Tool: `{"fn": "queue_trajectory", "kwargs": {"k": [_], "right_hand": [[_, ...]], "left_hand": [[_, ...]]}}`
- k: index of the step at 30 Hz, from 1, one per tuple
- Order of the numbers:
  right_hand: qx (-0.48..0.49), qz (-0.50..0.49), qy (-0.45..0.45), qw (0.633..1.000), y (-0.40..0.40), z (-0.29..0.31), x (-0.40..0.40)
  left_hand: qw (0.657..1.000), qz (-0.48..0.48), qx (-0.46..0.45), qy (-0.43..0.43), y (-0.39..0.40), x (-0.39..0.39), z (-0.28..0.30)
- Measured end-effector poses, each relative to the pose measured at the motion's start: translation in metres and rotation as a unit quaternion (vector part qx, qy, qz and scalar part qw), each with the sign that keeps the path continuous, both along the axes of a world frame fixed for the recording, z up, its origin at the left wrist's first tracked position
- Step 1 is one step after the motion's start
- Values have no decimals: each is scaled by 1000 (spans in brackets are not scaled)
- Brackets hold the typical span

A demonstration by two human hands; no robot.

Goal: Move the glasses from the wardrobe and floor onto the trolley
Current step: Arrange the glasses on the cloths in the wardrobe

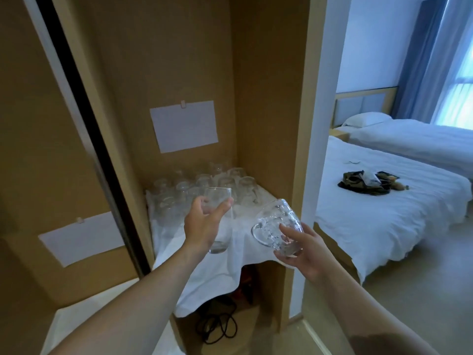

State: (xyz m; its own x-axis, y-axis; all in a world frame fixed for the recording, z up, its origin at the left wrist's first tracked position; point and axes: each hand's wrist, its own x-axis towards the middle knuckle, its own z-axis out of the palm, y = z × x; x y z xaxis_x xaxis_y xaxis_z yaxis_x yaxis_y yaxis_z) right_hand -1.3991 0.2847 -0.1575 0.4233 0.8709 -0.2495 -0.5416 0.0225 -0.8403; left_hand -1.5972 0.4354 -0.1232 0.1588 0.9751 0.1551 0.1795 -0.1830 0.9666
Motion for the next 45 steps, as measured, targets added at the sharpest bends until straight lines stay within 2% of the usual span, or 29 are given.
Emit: {"fn": "queue_trajectory", "kwargs": {"k": [3,7,12,21,25,29,38,42,45], "right_hand": [[-62,-11,-104,993,21,9,16],[-134,-37,-310,941,65,14,40],[-179,-16,-526,831,132,4,62],[-235,89,-724,643,231,-24,70],[-226,125,-724,640,264,-30,68],[-200,159,-754,605,289,-34,70],[-106,241,-796,546,333,-32,83],[-90,261,-789,549,341,-38,92],[-69,264,-772,574,342,-43,98]], "left_hand": [[1000,-10,1,-7,26,24,2],[1000,-5,-2,-26,66,51,-1],[999,-1,-19,-38,112,67,-17],[998,36,-48,-28,170,69,-59],[998,31,-60,-6,184,62,-77],[997,30,-66,24,195,62,-82],[987,131,-89,1,184,80,-85],[981,175,-90,5,172,87,-84],[978,188,-92,15,163,95,-80]]}}
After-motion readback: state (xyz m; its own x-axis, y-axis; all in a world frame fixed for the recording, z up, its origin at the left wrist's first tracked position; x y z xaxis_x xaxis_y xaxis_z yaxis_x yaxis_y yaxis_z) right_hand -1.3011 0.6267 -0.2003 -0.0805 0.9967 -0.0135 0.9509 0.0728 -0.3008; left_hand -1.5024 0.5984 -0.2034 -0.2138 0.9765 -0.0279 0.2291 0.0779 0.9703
